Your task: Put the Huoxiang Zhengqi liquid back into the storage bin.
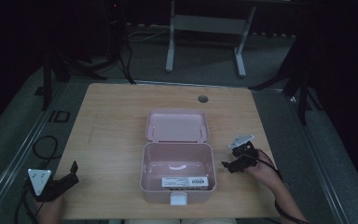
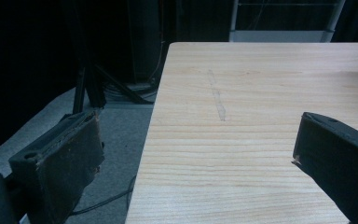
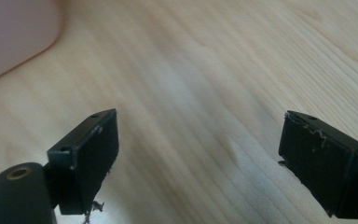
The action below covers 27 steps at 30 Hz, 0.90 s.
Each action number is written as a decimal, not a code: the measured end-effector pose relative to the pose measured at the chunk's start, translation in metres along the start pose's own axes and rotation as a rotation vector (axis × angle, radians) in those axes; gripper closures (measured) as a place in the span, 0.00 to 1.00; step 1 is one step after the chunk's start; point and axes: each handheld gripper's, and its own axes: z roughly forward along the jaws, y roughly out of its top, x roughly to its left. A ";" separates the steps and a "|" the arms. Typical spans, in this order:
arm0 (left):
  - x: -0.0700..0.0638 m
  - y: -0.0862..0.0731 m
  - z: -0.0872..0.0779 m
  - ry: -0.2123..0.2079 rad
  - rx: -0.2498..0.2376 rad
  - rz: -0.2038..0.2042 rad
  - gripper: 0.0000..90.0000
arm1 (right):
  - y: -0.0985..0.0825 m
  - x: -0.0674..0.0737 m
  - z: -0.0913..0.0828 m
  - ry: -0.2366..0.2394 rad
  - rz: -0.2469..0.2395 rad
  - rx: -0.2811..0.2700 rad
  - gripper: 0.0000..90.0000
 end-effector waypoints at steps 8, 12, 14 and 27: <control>0.000 0.000 0.000 0.001 0.000 0.000 0.02 | -0.020 -0.012 0.006 -0.108 0.190 -0.110 0.13; 0.000 0.000 0.000 0.001 0.000 0.001 0.02 | -0.028 -0.017 0.006 -0.149 0.250 -0.146 0.13; 0.000 0.000 0.000 0.001 0.000 0.001 0.02 | -0.031 -0.020 0.005 -0.176 0.279 -0.162 0.13; 0.000 0.000 0.000 0.000 -0.001 0.000 0.02 | -0.049 -0.029 0.000 -0.275 0.426 -0.237 0.13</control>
